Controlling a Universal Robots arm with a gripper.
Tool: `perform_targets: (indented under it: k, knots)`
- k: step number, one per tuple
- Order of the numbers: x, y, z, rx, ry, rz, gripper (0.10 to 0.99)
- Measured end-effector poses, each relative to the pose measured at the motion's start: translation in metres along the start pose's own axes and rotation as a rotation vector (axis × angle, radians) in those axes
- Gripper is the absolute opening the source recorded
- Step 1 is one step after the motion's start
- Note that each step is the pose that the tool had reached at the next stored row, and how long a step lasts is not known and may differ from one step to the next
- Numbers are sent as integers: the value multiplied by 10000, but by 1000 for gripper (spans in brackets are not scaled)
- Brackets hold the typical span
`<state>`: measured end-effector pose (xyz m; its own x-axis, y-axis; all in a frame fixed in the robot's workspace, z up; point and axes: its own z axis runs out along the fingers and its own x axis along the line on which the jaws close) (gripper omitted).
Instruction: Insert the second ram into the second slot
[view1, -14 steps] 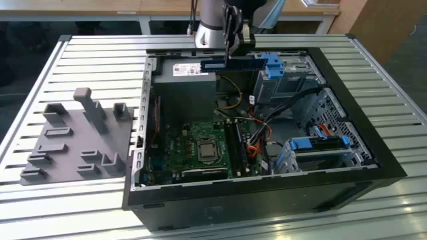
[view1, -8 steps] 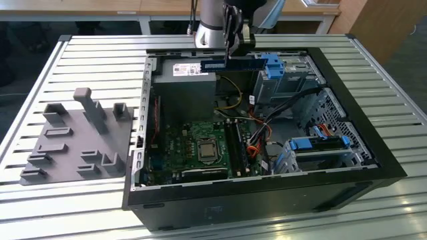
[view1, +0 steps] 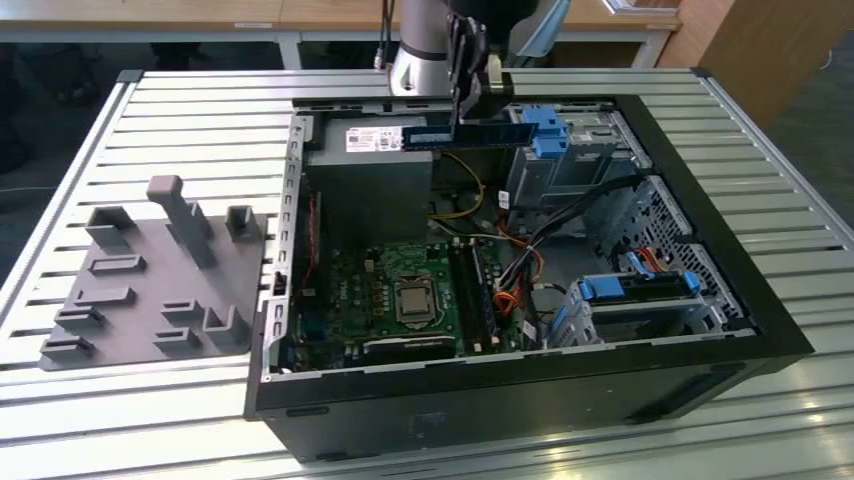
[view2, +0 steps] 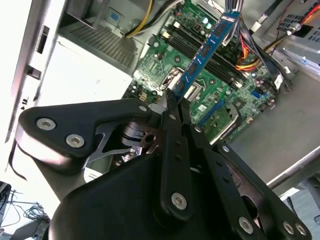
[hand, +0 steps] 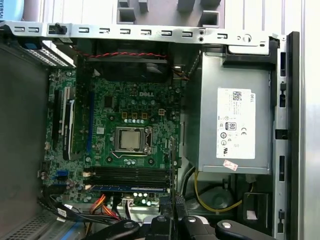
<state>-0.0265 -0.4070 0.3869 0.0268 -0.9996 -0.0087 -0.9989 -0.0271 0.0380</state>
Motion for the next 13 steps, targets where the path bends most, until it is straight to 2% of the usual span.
perform_targets:
  k: [10, 13]
  knots:
    - [239, 6, -2, -3, 130, 5, 137]
    - [254, 7, 5, 17, 244, 133, 137]
